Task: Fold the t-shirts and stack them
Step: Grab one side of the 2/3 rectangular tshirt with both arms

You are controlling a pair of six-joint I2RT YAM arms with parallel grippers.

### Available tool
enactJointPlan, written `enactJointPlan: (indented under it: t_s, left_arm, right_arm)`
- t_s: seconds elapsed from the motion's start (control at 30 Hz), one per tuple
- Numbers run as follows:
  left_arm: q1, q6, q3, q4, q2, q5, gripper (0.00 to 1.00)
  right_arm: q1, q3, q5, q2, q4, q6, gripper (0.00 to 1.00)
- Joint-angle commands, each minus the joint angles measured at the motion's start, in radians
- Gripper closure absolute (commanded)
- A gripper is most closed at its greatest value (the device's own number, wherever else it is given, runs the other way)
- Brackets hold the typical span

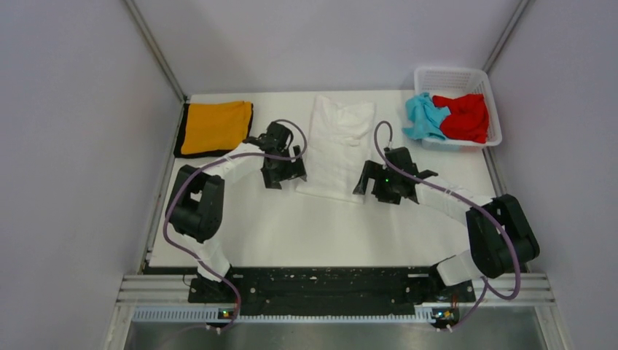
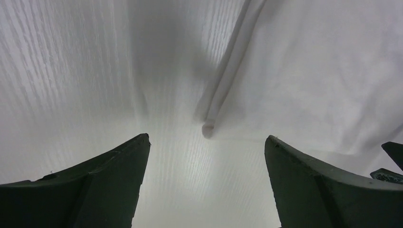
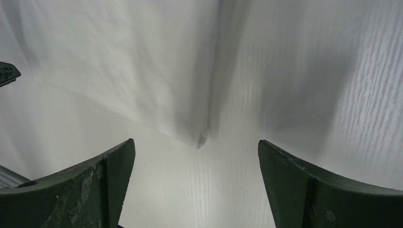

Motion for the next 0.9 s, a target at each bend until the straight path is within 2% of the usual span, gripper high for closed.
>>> enactJointPlan:
  t_s: [0.0, 0.13, 0.37, 0.63, 0.7, 0.77, 0.8, 0.83, 0.87]
  left_arm:
    - [0.001, -0.034, -0.052, 0.069, -0.016, 0.055, 0.07]
    - [0.001, -0.052, -0.087, 0.108, 0.012, 0.074, 0.13]
    - [0.0, -0.077, -0.134, 0.153, 0.032, 0.117, 0.5]
    - [0.0, -0.096, -0.137, 0.181, 0.102, 0.103, 0.64]
    - [0.0, -0.098, -0.136, 0.184, 0.119, 0.103, 0.71]
    - [0.0, -0.099, -0.137, 0.19, 0.129, 0.106, 0.85]
    - [0.0, -0.099, -0.138, 0.191, 0.131, 0.106, 0.96]
    - [0.0, -0.099, -0.137, 0.193, 0.136, 0.105, 1.0]
    - [0.0, -0.1, -0.136, 0.193, 0.139, 0.103, 1.0]
  right_arm:
    - [0.03, -0.054, -0.039, -0.035, 0.037, 0.088, 0.01]
    - [0.046, -0.062, -0.011, -0.029, 0.052, 0.102, 0.01]
    - [0.048, -0.079, 0.007, -0.007, 0.064, 0.119, 0.05]
    - [0.054, -0.103, -0.014, 0.015, 0.106, 0.127, 0.17]
    - [0.054, -0.105, -0.018, 0.021, 0.106, 0.123, 0.22]
    - [0.057, -0.108, -0.024, 0.029, 0.119, 0.119, 0.25]
    - [0.06, -0.111, -0.028, 0.037, 0.132, 0.12, 0.27]
    - [0.061, -0.117, -0.027, 0.048, 0.146, 0.122, 0.3]
    - [0.062, -0.119, -0.03, 0.063, 0.161, 0.126, 0.34]
